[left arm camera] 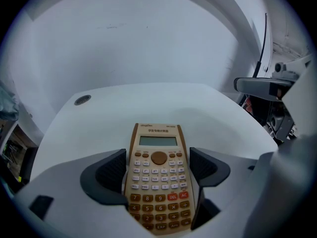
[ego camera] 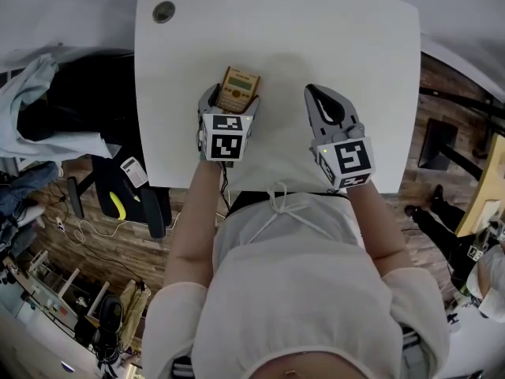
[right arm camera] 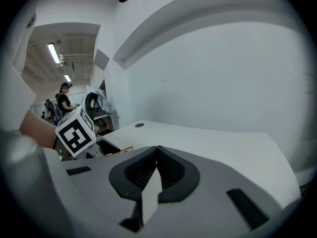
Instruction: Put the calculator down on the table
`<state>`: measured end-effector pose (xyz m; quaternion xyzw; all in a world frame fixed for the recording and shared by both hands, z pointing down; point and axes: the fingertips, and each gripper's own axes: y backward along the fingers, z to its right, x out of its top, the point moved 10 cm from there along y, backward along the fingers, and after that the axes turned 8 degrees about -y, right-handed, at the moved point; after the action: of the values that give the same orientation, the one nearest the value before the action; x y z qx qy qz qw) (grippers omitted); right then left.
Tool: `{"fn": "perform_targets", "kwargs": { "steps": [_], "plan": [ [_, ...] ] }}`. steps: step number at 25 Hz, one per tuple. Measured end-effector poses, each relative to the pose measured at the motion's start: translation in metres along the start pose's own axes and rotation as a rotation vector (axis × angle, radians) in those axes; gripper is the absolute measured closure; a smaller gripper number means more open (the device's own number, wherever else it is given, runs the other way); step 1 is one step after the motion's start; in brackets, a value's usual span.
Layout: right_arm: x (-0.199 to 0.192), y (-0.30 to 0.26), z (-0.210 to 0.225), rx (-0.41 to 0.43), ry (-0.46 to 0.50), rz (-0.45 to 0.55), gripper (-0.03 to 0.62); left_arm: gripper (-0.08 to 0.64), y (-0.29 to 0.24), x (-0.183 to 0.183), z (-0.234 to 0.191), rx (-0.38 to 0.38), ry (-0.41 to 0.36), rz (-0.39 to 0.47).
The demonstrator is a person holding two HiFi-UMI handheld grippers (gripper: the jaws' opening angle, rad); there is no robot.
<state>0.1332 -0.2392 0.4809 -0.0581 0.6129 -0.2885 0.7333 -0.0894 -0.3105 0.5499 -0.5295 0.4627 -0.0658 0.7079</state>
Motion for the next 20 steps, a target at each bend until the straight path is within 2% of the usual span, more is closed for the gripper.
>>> {"fn": "perform_targets", "kwargs": {
  "steps": [4, 11, 12, 14, 18, 20],
  "plan": [
    [0.003, 0.010, -0.006, 0.001, 0.021, 0.011, 0.589, 0.158, 0.019, 0.004, -0.001, 0.042, -0.005, 0.054],
    [0.008, 0.035, -0.023, -0.014, 0.063, 0.059, 0.589, 0.169, 0.081, 0.021, 0.007, 0.040, -0.053, 0.248],
    [0.009, 0.038, -0.026, -0.014, 0.068, 0.066, 0.589, 0.204, 0.091, 0.023, 0.008, 0.053, -0.057, 0.278],
    [0.010, 0.046, -0.032, -0.011, 0.070, 0.087, 0.589, 0.414, 0.111, 0.026, 0.011, 0.096, -0.068, 0.338],
    [0.014, 0.064, -0.044, -0.009, 0.064, 0.135, 0.589, 0.507, 0.148, 0.031, 0.018, 0.103, -0.061, 0.455],
    [0.017, 0.075, -0.049, -0.011, 0.066, 0.156, 0.589, 0.527, 0.165, 0.031, 0.023, 0.101, -0.057, 0.500]
  ]
}}
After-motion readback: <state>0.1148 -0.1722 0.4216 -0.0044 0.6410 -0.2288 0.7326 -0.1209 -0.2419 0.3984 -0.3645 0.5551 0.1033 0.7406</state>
